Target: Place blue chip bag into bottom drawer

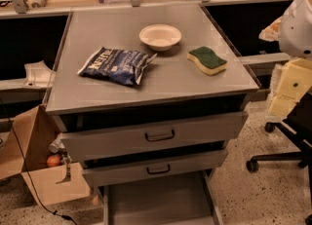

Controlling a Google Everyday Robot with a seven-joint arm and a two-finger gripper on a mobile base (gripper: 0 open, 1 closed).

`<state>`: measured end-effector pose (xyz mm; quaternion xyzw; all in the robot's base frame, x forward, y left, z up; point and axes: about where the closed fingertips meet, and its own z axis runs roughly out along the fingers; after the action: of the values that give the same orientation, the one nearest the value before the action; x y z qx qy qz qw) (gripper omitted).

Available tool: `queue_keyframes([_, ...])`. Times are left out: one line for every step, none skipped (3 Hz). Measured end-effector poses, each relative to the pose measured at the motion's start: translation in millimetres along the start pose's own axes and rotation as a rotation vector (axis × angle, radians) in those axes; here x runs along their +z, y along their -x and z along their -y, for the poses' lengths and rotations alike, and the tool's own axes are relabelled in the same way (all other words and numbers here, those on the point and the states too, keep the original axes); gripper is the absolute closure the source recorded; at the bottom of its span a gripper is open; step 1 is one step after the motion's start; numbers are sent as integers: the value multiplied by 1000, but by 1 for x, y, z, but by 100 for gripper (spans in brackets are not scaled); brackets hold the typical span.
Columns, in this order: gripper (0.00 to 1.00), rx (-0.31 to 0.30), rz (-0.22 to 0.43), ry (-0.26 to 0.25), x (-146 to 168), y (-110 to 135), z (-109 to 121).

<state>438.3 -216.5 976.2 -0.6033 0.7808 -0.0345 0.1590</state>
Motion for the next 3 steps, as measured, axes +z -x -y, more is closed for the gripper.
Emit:
queue_keyframes([0,0,-19,-42,10,23,14])
queue_keyframes([0,0,-19,-42,10,23,14])
queue_keyframes([0,-5,12,-55,19,38,16])
